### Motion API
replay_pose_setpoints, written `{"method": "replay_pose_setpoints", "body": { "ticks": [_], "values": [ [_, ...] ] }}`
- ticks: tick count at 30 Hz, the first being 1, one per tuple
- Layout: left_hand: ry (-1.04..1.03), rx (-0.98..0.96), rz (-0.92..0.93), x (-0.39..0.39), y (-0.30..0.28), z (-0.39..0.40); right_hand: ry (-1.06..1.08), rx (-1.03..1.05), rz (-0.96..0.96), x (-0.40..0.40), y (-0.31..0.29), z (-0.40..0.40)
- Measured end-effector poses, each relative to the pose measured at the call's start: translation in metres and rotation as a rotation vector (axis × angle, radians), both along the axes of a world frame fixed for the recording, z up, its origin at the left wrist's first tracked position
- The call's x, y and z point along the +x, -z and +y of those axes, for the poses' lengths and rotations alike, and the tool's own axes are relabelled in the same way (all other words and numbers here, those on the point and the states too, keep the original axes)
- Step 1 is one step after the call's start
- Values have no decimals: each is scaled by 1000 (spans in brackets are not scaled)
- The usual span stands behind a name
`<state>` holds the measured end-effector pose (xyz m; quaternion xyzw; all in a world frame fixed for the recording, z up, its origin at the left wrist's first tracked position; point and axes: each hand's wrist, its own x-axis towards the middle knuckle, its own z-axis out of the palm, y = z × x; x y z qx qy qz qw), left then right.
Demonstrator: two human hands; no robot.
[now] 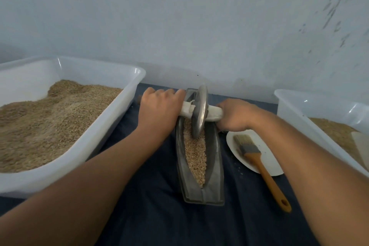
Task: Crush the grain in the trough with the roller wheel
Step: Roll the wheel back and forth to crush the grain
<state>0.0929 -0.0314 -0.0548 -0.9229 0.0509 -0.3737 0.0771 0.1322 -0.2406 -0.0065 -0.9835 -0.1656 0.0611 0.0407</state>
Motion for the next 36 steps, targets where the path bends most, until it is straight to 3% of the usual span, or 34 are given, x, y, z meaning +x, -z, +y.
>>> {"method": "replay_pose_setpoints", "body": {
  "ticks": [7,23,36],
  "values": [
    [-6,-11,-9,-26,3,-3,4,-58,-229,-18,14,-6],
    [39,-60,23,-103,12,-6,-35,48,-604,-112,31,-11],
    [30,-56,61,-107,11,-6,-30,25,-598,-116,32,-9]
  ]
}}
